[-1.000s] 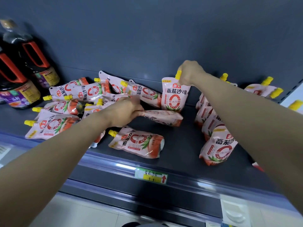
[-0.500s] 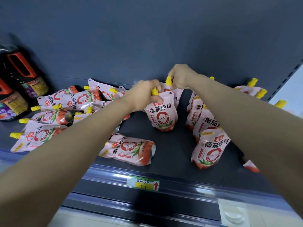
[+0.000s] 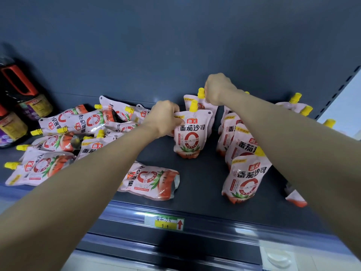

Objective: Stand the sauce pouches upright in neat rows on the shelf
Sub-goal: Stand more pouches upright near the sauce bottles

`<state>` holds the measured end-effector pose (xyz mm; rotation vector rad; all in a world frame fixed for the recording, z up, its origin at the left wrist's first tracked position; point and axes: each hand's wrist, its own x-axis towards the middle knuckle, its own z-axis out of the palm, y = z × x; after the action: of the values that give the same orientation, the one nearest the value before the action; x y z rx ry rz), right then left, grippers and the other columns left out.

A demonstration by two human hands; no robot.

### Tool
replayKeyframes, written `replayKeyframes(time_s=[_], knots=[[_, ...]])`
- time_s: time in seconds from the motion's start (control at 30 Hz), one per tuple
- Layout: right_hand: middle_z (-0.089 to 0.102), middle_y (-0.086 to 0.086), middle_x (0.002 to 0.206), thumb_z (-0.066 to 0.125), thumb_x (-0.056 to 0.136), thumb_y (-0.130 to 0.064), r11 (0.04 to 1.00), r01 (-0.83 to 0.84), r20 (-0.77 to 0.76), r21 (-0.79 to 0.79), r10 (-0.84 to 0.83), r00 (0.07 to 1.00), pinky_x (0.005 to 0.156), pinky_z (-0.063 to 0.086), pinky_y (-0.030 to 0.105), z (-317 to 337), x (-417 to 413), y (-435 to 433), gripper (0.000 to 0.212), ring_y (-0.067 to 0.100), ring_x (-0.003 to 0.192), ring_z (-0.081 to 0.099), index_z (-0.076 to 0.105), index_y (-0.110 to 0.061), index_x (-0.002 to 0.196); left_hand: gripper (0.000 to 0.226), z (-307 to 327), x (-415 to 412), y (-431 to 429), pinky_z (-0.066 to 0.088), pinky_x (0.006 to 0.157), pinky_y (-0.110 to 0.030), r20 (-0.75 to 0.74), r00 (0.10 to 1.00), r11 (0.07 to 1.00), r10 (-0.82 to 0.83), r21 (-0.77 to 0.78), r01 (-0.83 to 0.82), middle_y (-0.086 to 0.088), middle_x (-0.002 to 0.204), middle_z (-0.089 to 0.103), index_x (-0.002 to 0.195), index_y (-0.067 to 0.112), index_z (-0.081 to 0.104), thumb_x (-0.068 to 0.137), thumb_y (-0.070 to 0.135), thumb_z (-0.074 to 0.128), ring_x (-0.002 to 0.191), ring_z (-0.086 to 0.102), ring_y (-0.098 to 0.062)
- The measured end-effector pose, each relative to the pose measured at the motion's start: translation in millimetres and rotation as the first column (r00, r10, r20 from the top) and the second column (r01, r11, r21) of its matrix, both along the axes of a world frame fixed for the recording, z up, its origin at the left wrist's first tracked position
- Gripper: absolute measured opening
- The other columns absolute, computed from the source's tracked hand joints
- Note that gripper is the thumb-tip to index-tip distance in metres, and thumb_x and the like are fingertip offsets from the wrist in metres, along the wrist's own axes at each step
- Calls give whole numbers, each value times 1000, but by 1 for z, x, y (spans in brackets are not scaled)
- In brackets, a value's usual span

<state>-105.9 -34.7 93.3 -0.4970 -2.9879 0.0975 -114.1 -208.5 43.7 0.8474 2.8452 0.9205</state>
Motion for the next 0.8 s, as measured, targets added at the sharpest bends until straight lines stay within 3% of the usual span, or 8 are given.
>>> replayKeyframes(time_s=[0.1,0.27,0.37,0.43,0.57,0.63,0.7,0.8], knots=[[38,5,61,52,84,0,1000,15,-26,-12,-15,1000,56,36,28,-2,-2,3,34,29,73,46,39,-11,55,37,-2,-3,0,32,49,-26,-6,999,999,38,18,-38,-2,53,48,50,17,44,77,16,68,59,45,-24],[34,4,60,51,83,4,999,1,-20,-50,-2,1000,55,37,27,-2,-10,4,37,27,73,44,35,-12,54,18,-1,-7,3,48,62,-35,-3,998,998,59,29,-59,-17,75,66,66,7,59,79,16,67,69,57,-29],[31,5,58,51,82,6,999,-39,55,-34,41,998,46,27,24,5,-13,1,38,21,56,35,31,-11,53,17,0,-9,6,51,66,-38,-10,998,998,60,19,-60,-18,78,68,67,9,58,80,17,67,74,61,-33],[30,6,58,49,81,6,998,-55,101,-7,55,993,45,23,24,7,-14,1,37,18,50,28,31,-10,53,26,-1,-11,7,48,61,-35,-2,999,998,54,23,-54,-15,75,65,59,14,51,79,17,68,71,58,-31],[33,7,58,46,83,4,997,-64,108,34,60,992,45,23,24,5,-14,3,35,20,51,33,34,-8,53,33,-1,-10,5,35,57,-26,19,999,998,34,52,-35,-5,65,56,55,21,46,81,15,66,65,50,-23],[36,7,59,46,83,3,997,-65,85,41,61,995,45,24,24,9,-13,3,32,26,61,42,36,-8,54,21,-1,-8,2,34,53,-25,14,1000,999,8,49,-9,-1,66,56,64,17,53,82,14,63,66,51,-21],[42,8,63,47,83,-1,997,-59,33,40,58,998,47,29,23,16,-11,1,29,31,71,46,39,-7,56,4,1,-8,-2,42,60,-27,-2,1000,998,-16,55,16,-3,78,61,84,12,62,83,15,64,74,55,-21],[59,17,86,49,84,0,996,-82,-84,36,85,993,65,47,31,30,-5,-7,14,35,81,56,63,1,80,23,9,-8,-13,48,76,-30,-40,999,996,-13,90,17,-2,90,62,103,10,63,81,17,67,83,57,-19]])
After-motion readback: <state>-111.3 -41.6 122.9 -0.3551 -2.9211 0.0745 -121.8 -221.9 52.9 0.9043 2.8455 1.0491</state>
